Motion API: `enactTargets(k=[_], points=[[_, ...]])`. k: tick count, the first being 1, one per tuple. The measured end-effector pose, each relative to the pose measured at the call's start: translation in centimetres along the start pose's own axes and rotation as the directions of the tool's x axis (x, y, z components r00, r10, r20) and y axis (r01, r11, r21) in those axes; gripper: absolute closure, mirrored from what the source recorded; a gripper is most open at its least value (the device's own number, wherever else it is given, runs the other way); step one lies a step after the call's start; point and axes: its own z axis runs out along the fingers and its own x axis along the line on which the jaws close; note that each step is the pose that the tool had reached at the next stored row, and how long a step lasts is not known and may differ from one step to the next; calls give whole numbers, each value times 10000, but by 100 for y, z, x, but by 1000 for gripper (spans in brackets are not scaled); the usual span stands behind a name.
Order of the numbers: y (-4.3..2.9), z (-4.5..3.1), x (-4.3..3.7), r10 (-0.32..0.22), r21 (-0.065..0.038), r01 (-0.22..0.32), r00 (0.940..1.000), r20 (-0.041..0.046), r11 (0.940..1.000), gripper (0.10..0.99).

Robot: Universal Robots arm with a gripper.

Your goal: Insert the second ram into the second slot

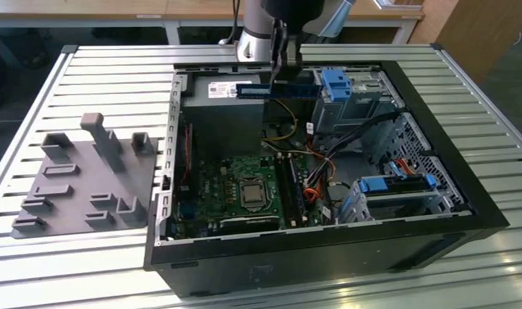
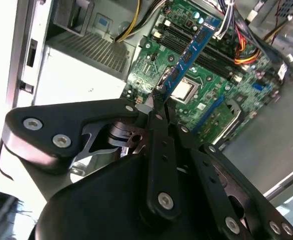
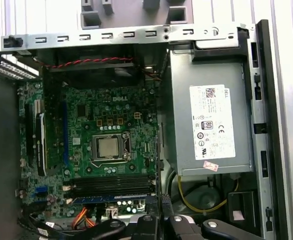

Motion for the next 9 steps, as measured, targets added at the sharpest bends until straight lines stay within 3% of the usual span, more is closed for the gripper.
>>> enactTargets(k=[5,9], points=[[0,11,0,897,14,-897,9960,35,9960,949],[-1,19,0,1632,22,-1633,9866,64,9866,949]])
